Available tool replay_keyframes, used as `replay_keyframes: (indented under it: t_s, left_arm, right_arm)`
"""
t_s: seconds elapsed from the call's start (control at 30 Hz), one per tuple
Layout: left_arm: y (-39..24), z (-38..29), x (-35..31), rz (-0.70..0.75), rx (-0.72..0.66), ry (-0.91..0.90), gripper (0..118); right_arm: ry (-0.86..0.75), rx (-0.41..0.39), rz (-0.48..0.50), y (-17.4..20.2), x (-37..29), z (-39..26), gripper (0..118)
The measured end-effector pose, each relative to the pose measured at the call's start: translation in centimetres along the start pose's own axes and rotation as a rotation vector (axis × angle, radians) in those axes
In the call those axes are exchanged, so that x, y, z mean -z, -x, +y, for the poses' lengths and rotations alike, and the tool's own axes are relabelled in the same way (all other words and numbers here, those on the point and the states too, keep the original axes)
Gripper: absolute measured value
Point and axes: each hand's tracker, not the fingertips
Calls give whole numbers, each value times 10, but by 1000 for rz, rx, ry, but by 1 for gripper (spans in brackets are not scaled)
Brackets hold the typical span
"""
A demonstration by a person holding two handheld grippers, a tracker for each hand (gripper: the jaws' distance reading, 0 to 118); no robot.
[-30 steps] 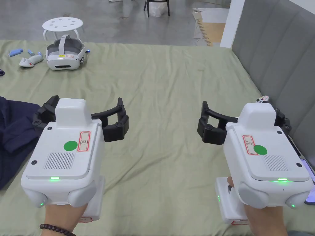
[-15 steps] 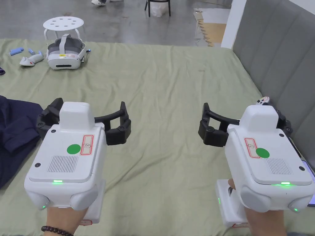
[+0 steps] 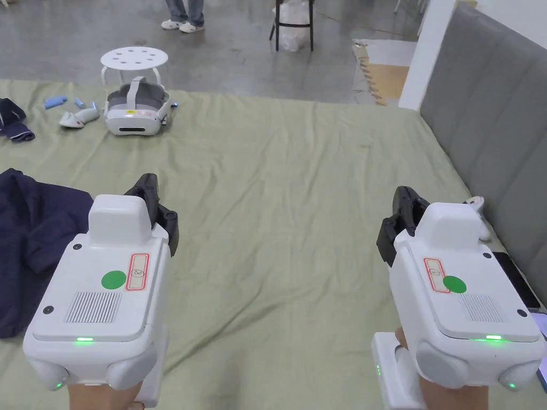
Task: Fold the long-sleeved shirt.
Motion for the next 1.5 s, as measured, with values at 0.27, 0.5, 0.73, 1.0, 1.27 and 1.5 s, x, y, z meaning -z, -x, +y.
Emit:
replay_keyframes:
  t_s: [0.27, 0.5, 0.73, 1.0, 1.27, 1.5]
  left_arm:
    - [98, 6, -34, 242, -2, 36, 4]
    - [179, 5, -77, 451, 0, 77, 4]
    - [212, 0, -56, 405, -137, 214, 4]
    - [293, -45, 112, 298, -303, 616, 105]
    - [344, -120, 253, 389, -201, 891, 94]
    - [337, -158, 270, 346, -145, 1017, 7]
  right_arm:
    - [16, 35, 353, 135, 32, 16, 0]
    - [-4, 28, 603, 243, 23, 15, 0]
    - [59, 22, 670, 271, 34, 20, 0]
    - [95, -11, 708, 284, 44, 6, 0]
    - [167, -35, 747, 311, 86, -17, 0]
    - [222, -34, 715, 304, 114, -29, 0]
